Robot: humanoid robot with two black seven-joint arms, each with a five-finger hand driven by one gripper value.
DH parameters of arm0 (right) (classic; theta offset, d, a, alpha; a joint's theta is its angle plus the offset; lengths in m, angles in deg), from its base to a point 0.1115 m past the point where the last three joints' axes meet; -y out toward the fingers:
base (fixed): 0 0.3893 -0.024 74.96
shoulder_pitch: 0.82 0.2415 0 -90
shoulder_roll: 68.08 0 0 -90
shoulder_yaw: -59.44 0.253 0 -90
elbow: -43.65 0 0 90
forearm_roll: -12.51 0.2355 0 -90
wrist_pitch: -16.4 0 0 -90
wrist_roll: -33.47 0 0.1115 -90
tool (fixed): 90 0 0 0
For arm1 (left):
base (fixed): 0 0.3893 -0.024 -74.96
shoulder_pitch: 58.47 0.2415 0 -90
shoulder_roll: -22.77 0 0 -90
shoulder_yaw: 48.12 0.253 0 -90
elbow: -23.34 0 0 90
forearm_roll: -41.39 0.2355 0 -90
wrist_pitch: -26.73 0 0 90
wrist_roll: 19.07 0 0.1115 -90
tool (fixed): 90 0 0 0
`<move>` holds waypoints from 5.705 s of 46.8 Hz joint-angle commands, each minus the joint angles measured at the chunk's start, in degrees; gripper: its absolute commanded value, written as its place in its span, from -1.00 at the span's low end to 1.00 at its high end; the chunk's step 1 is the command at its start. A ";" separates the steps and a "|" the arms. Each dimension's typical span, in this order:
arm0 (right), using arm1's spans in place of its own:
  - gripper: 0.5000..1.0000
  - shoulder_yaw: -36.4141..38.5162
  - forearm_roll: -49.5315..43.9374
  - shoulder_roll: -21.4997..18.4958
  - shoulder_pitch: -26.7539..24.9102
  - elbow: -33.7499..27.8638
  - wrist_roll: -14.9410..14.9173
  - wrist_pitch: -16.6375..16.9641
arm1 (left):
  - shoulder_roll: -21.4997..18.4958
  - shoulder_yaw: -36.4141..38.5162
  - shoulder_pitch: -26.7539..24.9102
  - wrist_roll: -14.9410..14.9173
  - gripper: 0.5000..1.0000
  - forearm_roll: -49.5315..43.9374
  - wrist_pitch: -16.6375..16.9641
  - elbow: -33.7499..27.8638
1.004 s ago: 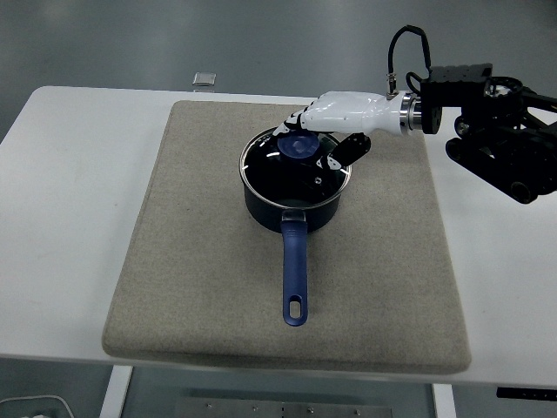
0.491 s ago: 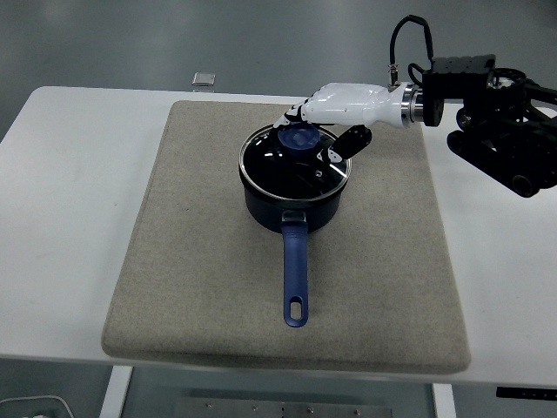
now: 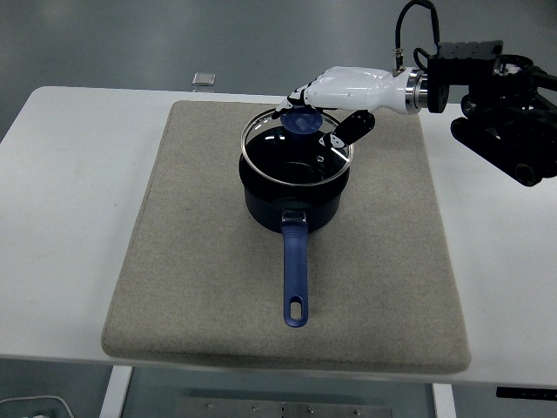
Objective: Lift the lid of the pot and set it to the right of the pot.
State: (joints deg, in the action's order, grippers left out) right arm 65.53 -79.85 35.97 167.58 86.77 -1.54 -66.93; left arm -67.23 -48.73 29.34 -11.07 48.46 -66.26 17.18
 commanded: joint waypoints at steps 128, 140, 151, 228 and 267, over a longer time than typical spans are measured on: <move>-1.00 -3.80 0.78 5.29 -9.50 -20.44 0.01 -3.16 | 0.00 0.00 0.00 0.00 1.00 0.04 0.00 0.00; -1.00 -3.54 2.00 5.29 -10.46 -20.35 0.01 -3.86 | 0.00 0.00 0.00 0.00 1.00 -0.05 0.00 0.00; -1.00 -3.45 2.53 5.29 -11.34 -20.44 0.01 -4.47 | 0.00 0.00 0.00 0.00 1.00 0.04 0.00 0.00; 0.59 -3.71 12.03 6.25 -11.87 -22.11 0.01 -5.35 | 0.00 0.00 0.00 0.00 1.00 -0.05 0.00 0.00; 0.59 -2.57 38.29 6.43 -3.26 -15.52 0.01 -6.76 | 0.00 0.00 0.00 0.00 1.00 -0.05 0.00 0.00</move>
State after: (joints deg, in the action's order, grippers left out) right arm 62.96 -46.99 43.39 163.72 70.99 -1.54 -73.93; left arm -67.23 -48.71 29.35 -11.07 48.46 -66.26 17.18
